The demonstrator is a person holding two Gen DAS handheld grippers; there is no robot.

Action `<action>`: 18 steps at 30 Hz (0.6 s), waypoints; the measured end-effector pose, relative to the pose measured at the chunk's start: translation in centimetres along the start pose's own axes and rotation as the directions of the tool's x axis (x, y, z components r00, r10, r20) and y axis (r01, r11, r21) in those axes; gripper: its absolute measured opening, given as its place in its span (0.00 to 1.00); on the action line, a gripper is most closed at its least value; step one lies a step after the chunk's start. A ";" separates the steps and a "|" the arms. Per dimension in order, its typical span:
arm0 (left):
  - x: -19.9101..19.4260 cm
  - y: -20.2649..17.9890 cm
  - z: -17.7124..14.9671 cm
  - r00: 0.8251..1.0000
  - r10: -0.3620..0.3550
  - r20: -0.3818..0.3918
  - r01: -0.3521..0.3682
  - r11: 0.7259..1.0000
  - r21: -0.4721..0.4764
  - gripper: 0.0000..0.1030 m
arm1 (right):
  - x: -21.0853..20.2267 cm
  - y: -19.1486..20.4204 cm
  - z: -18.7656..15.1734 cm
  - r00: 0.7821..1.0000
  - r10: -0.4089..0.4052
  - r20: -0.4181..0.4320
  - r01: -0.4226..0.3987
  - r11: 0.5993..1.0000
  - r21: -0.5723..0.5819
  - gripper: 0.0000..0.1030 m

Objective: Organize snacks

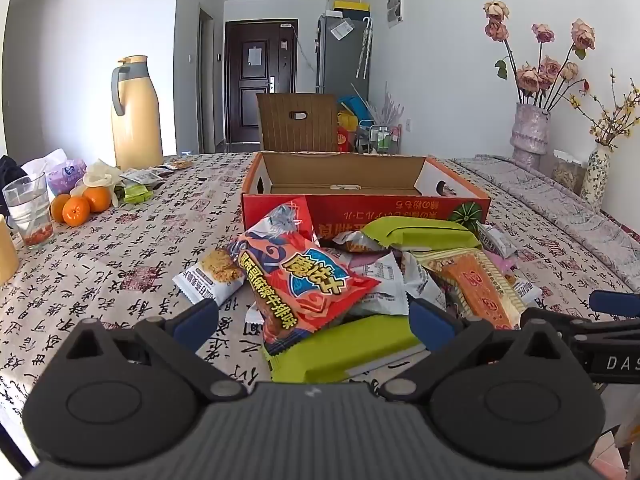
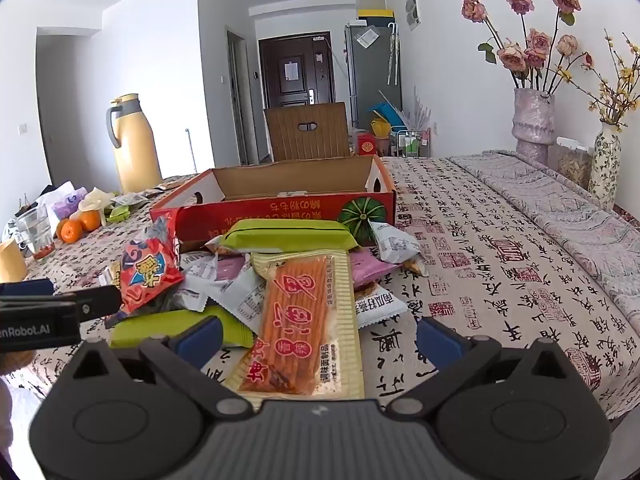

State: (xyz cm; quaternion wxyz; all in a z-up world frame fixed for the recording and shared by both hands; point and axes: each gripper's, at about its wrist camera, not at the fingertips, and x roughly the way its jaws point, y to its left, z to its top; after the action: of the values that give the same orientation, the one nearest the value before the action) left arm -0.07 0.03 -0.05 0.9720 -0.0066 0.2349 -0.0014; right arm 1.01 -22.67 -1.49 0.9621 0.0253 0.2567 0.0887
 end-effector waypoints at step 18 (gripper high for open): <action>-0.4 -0.3 0.0 1.000 -0.001 0.015 0.001 1.000 0.013 1.00 | 0.1 0.1 0.1 1.000 -0.001 -0.002 0.001 1.000 0.002 1.00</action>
State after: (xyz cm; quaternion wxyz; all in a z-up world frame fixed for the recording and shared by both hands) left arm -0.40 -0.25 0.10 0.9738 -0.0005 0.2275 -0.0033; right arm 1.10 -22.61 -1.44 0.9618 0.0258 0.2578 0.0881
